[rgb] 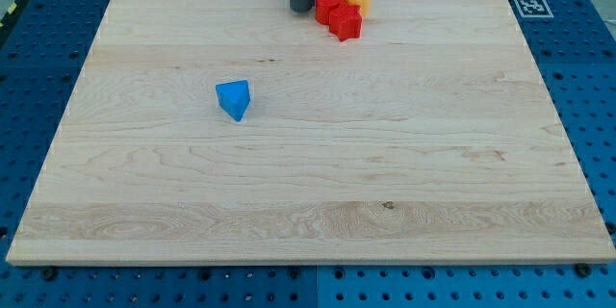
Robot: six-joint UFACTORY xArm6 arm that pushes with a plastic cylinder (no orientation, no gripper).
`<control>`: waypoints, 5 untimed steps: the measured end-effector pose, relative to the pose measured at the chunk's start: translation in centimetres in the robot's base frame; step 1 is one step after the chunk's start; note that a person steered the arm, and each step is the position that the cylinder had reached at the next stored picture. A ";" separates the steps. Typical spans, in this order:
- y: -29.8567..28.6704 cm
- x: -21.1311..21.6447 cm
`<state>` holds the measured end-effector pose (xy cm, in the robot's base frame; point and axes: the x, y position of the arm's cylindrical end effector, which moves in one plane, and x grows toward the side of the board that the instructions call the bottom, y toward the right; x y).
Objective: Slide the blue triangle towards center
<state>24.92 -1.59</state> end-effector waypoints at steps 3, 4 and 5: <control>-5.5 6.8; -12.2 8.6; -18.0 13.2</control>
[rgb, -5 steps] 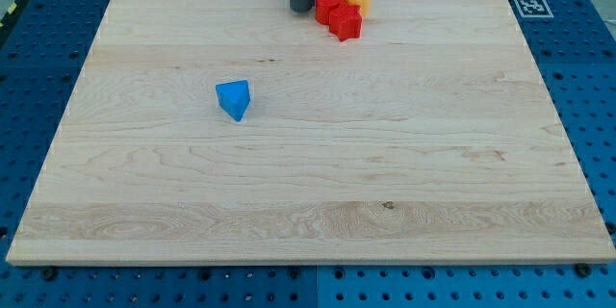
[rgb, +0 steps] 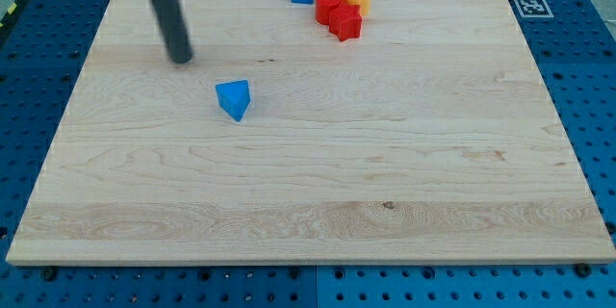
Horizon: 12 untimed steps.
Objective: Slide the blue triangle towards center
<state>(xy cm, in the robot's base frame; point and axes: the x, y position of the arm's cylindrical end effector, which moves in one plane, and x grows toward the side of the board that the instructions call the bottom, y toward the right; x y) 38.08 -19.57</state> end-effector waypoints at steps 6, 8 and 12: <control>10.6 8.4; 12.3 7.1; 10.7 6.8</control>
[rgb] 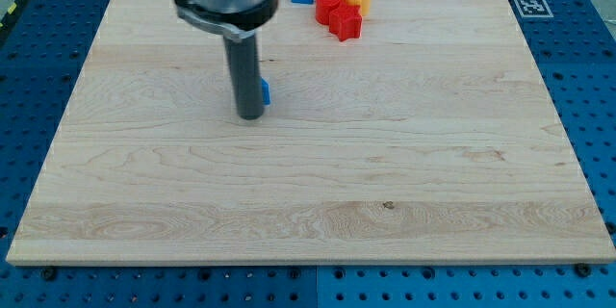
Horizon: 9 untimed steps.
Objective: Slide the blue triangle towards center
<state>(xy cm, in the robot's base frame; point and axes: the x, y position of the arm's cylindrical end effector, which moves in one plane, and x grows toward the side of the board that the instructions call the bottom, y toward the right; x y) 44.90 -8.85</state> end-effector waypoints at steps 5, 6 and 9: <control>-0.6 -3.1; -0.5 -3.0; 4.4 3.1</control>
